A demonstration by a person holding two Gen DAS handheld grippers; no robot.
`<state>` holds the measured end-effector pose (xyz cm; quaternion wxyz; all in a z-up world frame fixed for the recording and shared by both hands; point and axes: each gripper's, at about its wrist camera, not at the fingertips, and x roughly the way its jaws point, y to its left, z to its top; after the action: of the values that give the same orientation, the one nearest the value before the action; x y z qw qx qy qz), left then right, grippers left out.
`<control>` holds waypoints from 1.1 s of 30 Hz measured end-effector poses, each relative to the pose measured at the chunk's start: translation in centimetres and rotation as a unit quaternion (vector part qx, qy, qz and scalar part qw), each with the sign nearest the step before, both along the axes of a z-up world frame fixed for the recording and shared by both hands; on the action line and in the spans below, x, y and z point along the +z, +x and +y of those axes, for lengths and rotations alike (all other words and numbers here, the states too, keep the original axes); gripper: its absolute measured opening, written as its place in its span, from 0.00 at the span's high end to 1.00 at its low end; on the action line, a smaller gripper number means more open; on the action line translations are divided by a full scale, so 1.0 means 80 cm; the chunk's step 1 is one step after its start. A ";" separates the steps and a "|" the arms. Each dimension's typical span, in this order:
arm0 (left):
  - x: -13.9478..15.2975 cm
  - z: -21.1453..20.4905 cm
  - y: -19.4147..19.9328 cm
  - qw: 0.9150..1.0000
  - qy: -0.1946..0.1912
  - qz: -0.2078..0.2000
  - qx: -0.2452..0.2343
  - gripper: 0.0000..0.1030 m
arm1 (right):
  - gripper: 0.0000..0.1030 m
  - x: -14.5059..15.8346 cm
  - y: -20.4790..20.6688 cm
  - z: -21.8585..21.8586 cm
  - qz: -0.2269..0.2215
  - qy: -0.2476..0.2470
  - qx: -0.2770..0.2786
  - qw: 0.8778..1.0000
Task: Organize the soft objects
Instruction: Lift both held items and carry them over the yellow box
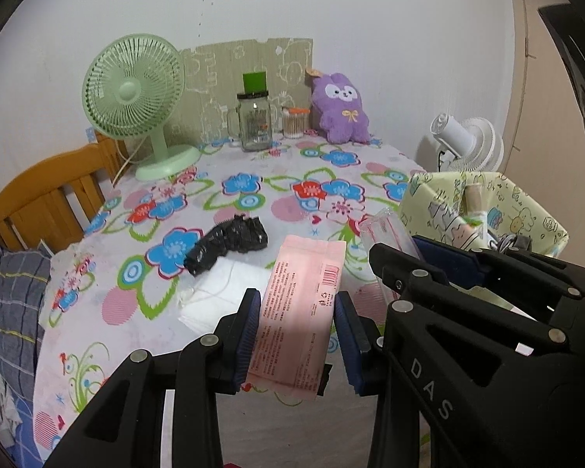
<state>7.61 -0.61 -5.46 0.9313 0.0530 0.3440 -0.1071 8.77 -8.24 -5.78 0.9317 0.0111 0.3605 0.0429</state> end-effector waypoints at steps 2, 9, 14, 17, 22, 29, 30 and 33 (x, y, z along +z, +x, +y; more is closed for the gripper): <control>0.006 -0.001 -0.001 1.000 0.001 -0.005 0.000 0.62 | 0.76 0.006 -0.001 -0.001 -0.005 -0.001 0.000 1.000; 0.024 -0.011 -0.001 1.000 -0.001 -0.025 -0.001 0.62 | 0.76 0.026 -0.002 -0.010 -0.026 0.000 -0.001 1.000; 0.031 -0.022 0.002 0.999 -0.006 -0.034 -0.004 0.62 | 0.76 0.037 -0.003 -0.020 -0.040 -0.004 -0.006 0.999; 0.034 -0.030 0.003 0.999 -0.010 -0.040 -0.004 0.62 | 0.76 0.039 -0.003 -0.028 -0.045 -0.002 -0.010 0.999; 0.037 -0.045 0.008 0.999 -0.014 -0.043 -0.009 0.62 | 0.76 0.042 0.000 -0.042 -0.049 -0.001 -0.017 0.999; 0.045 -0.068 0.011 0.998 -0.017 -0.051 -0.019 0.62 | 0.76 0.052 0.002 -0.067 -0.058 -0.002 -0.028 0.998; 0.046 -0.071 0.012 0.998 -0.018 -0.052 -0.021 0.62 | 0.76 0.054 0.002 -0.071 -0.060 -0.002 -0.030 0.998; 0.049 -0.084 0.014 0.998 -0.019 -0.054 -0.029 0.62 | 0.76 0.058 0.003 -0.082 -0.062 -0.001 -0.034 0.998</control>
<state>8.76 -7.31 -1.56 0.9458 0.0507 0.2898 -0.1379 8.97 -14.78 -1.12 0.9531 0.0195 0.3018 0.0117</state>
